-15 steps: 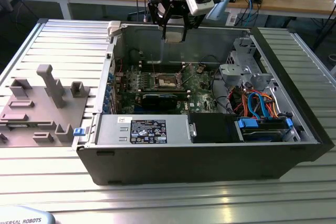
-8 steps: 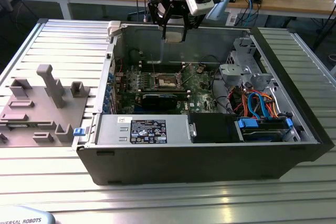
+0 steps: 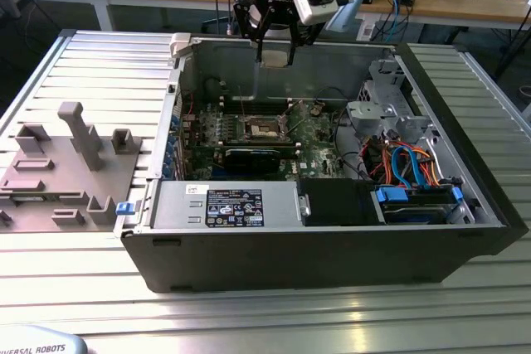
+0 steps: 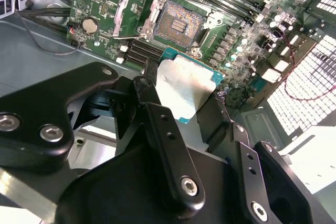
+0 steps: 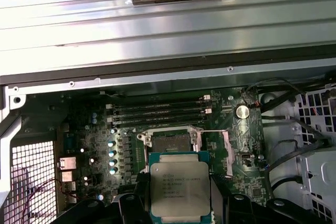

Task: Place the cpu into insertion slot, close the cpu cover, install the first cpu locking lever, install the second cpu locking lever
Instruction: 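Place the cpu into insertion slot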

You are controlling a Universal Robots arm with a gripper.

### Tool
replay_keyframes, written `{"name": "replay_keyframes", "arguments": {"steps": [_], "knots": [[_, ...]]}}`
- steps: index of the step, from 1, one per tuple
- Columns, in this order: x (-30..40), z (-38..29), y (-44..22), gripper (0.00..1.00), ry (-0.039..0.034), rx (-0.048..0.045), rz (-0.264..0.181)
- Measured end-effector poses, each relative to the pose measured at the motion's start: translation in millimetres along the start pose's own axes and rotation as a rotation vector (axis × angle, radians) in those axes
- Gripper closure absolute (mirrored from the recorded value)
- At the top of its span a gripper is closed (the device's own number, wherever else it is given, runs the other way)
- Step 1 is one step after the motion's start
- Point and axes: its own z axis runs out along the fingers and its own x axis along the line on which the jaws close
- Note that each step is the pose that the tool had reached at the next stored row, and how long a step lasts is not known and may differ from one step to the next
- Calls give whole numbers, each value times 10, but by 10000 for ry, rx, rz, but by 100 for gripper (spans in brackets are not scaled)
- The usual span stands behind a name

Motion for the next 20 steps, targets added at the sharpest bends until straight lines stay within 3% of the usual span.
{"name": "replay_keyframes", "arguments": {"steps": [20], "knots": [[0,0,0,45,-8,-2,92]]}}
